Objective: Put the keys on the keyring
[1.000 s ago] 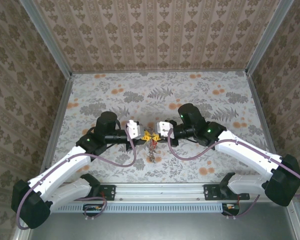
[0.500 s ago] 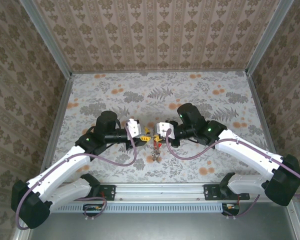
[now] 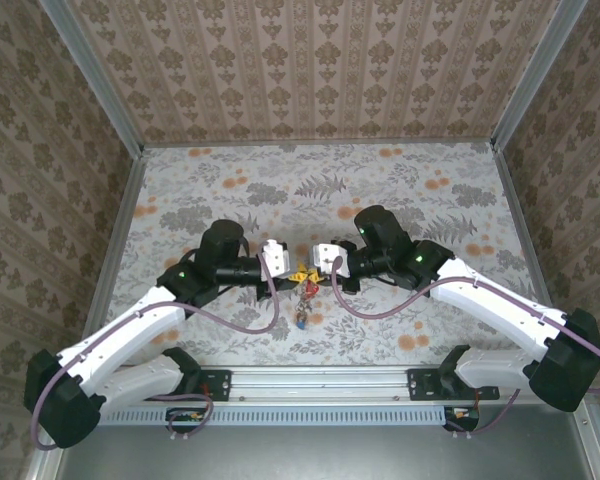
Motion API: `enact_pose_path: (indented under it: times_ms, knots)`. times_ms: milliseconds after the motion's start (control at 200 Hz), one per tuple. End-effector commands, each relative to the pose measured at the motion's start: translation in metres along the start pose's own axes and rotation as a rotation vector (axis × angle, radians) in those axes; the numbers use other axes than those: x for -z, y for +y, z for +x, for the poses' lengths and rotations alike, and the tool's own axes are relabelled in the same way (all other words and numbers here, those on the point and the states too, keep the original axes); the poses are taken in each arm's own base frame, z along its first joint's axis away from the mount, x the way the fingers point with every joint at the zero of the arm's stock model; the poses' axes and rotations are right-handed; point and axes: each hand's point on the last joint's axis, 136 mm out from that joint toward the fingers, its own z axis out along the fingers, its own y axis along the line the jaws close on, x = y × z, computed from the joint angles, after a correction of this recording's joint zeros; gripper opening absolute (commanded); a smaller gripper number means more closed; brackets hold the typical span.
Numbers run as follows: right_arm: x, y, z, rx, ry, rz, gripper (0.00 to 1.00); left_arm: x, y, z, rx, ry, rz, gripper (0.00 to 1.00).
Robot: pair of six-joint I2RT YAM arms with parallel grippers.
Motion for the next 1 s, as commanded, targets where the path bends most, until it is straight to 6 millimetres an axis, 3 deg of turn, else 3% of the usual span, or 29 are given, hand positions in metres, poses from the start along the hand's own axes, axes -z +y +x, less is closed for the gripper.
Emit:
enact_pose_path:
  times_ms: [0,70,230,480,835,995]
  knots:
    - [0.003,-0.003,-0.019,0.023,-0.05,-0.001,0.0,-0.001,-0.006,-0.011,-0.033,-0.005,0.046,0.0]
    - [0.004,-0.002,-0.017,0.021,-0.049,-0.001,0.0,-0.001,-0.009,-0.015,-0.038,-0.018,0.068,0.0]
    - [0.01,0.003,-0.007,0.002,-0.055,0.002,0.24,0.004,-0.015,-0.029,-0.055,-0.111,0.085,0.0]
    - [0.036,0.007,-0.01,0.004,-0.073,0.014,0.22,0.011,-0.018,-0.047,-0.042,-0.226,0.082,0.0]
    - [0.035,0.01,-0.023,-0.027,-0.146,-0.021,0.15,0.007,-0.013,-0.05,-0.015,-0.274,0.074,0.0]
    - [0.029,0.01,-0.02,-0.045,-0.143,-0.038,0.15,0.004,-0.012,-0.051,-0.006,-0.29,0.066,0.0]
